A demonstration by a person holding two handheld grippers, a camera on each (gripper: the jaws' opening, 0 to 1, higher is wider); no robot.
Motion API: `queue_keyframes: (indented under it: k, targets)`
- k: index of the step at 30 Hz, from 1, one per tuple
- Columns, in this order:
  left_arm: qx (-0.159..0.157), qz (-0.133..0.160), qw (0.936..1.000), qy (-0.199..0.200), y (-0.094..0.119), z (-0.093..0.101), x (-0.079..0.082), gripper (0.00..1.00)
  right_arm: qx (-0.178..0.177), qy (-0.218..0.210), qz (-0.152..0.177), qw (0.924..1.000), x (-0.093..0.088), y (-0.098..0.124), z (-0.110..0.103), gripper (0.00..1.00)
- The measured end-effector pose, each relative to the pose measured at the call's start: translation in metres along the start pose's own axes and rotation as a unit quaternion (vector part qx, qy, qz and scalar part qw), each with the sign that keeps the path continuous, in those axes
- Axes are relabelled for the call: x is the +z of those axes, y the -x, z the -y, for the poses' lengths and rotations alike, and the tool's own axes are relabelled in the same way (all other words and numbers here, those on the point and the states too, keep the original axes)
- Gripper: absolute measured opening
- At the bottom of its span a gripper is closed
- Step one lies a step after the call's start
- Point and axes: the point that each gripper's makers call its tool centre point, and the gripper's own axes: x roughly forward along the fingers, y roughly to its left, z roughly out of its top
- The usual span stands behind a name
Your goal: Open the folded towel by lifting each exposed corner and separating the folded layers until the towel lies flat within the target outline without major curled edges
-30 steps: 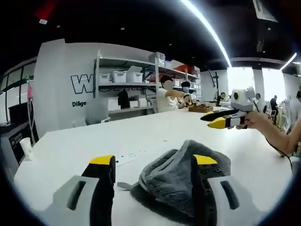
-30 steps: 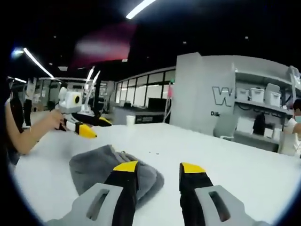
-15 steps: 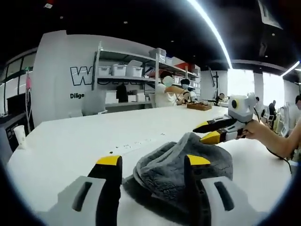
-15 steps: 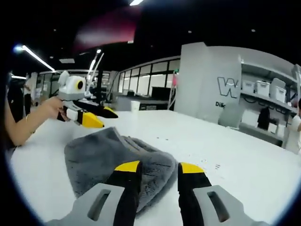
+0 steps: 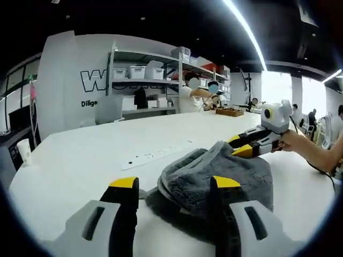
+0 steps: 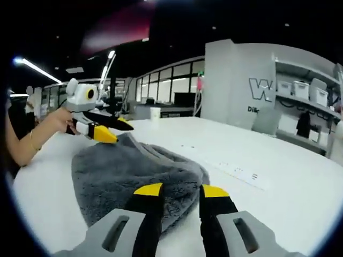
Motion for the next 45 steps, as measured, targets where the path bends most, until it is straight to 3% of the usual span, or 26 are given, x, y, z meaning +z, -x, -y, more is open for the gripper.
queue_keyframes:
  k: [6, 14, 18, 28, 35, 45]
  targets:
    - [-0.004, -0.006, 0.9999, 0.009, -0.002, 0.000, -0.007, 0.51, 0.005, -0.002, 0.002, 1.0000, 0.001, -0.001, -0.002, 0.19]
    - [-0.025, -0.010, 0.9993, 0.024, -0.008, 0.008, -0.017, 0.42, 0.025, 0.028, 0.008, 0.9993, 0.004, -0.003, -0.015, 0.04]
    - [-0.025, -0.007, 0.9992, 0.030, -0.008, 0.007, -0.017, 0.42, 0.022, 0.042, 0.001, 0.9989, 0.004, -0.002, -0.014, 0.02]
    - [-0.028, -0.010, 0.9993, 0.023, -0.007, 0.005, -0.017, 0.41, 0.033, 0.079, 0.025, 0.9960, 0.029, 0.008, -0.020, 0.00]
    - [-0.042, -0.007, 0.9989, 0.022, -0.005, 0.006, -0.017, 0.39, 0.061, 0.106, 0.069, 0.9901, 0.062, 0.023, -0.029, 0.00]
    - [-0.051, -0.009, 0.9984, 0.025, -0.002, 0.004, -0.019, 0.40, 0.106, 0.202, 0.067, 0.9714, 0.085, 0.036, -0.067, 0.00]
